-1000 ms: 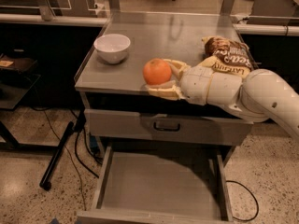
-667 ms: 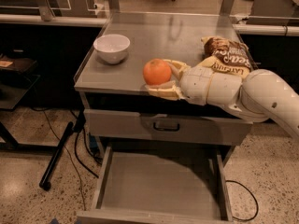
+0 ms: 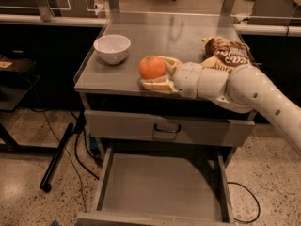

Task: Pick orange from middle drawer and place on counter

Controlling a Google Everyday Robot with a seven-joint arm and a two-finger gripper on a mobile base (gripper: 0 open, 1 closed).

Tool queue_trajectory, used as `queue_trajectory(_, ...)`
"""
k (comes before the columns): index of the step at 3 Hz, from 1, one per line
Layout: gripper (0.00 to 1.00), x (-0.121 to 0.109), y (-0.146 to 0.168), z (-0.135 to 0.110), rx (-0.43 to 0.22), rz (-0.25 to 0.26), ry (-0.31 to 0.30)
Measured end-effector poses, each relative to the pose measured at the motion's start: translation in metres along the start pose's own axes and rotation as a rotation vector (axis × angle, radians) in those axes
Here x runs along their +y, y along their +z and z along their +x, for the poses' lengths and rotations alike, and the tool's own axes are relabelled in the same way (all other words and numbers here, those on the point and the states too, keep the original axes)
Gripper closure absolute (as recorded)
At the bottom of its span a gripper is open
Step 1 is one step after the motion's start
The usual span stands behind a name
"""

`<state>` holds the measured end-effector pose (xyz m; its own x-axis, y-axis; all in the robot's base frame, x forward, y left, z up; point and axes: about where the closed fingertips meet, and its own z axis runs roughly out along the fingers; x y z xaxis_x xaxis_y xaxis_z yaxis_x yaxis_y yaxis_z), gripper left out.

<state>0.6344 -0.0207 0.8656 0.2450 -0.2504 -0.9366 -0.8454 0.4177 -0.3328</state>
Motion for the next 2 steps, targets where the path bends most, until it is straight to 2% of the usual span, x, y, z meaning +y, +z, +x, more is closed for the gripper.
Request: queue_trajectory(2,1.00,-0.0189,0.0168,0.0212,0.006,-0.022,0.021)
